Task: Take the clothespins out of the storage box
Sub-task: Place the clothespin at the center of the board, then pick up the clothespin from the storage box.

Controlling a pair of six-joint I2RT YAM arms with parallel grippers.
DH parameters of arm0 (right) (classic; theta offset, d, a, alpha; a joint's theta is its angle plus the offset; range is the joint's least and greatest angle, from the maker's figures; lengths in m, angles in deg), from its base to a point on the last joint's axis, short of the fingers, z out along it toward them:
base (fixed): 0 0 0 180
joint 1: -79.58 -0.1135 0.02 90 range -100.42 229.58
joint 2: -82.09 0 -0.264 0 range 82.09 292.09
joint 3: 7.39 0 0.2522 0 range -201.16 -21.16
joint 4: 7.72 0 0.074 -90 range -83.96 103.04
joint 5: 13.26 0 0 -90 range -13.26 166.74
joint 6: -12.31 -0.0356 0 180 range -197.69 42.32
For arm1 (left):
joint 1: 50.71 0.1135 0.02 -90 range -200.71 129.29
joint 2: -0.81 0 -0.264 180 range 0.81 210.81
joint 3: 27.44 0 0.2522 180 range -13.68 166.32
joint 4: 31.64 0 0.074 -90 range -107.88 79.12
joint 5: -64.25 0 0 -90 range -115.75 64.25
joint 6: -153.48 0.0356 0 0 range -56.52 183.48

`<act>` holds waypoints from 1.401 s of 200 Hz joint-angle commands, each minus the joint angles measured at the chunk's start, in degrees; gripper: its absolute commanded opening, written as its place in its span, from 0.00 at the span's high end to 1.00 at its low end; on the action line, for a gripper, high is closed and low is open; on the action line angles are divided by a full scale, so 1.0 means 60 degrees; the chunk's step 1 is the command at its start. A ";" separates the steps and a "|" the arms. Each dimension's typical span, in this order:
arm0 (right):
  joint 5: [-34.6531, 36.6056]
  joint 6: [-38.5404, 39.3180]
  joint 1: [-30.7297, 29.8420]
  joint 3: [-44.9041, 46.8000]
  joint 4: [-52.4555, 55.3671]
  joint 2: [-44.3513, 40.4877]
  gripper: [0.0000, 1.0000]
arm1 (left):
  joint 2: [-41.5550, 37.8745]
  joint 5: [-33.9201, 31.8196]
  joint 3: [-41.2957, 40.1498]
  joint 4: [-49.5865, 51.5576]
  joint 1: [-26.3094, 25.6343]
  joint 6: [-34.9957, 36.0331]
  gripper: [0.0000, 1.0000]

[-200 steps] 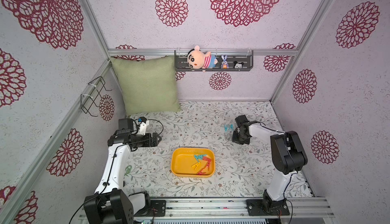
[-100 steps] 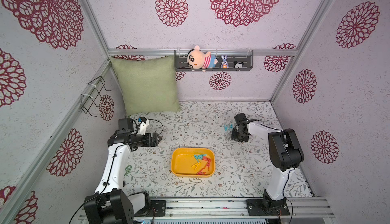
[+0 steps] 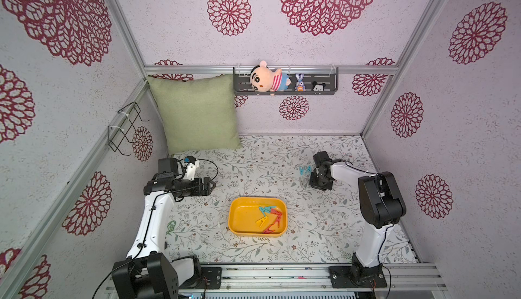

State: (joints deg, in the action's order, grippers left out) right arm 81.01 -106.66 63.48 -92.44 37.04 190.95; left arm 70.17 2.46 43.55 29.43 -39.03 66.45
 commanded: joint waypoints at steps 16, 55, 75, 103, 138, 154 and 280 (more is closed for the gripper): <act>0.0161 0.0193 0.0050 -0.0524 0.0685 -0.0792 0.74 | -0.0120 0.0140 0.0064 -0.0141 0.0128 0.0069 0.02; -0.0227 0.0185 -0.0018 -0.0830 0.1207 -0.1569 0.69 | -0.0115 0.0161 0.0071 -0.0122 0.0127 0.0078 0.03; -0.0107 0.0058 -0.0154 -0.0911 0.1691 -0.2194 0.70 | -0.0117 0.0148 0.0085 -0.0109 0.0130 0.0069 0.03; -0.0169 -0.0286 -0.0767 -0.1041 0.2104 -0.3351 0.69 | -0.0088 0.0133 0.0085 -0.0113 0.0126 0.0078 0.02; -0.0113 -0.0761 -0.2523 -0.1496 0.2419 -0.3976 0.69 | -0.0046 0.0090 0.0086 -0.0138 0.0129 0.0041 0.03; -0.0039 -0.0948 -0.3381 -0.1613 0.2421 -0.3896 0.69 | -0.0087 0.0033 0.0085 -0.0150 0.0130 0.0048 0.03; 0.0542 -0.0494 -0.7003 -0.3898 0.2180 -0.1094 0.68 | -0.0110 -0.0182 0.0071 -0.0234 0.0210 -0.0040 0.03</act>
State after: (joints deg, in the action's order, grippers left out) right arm 81.97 -111.01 23.79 -112.38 49.00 182.30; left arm 70.04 1.69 43.55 29.34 -38.39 66.38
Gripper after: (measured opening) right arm 0.317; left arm 0.974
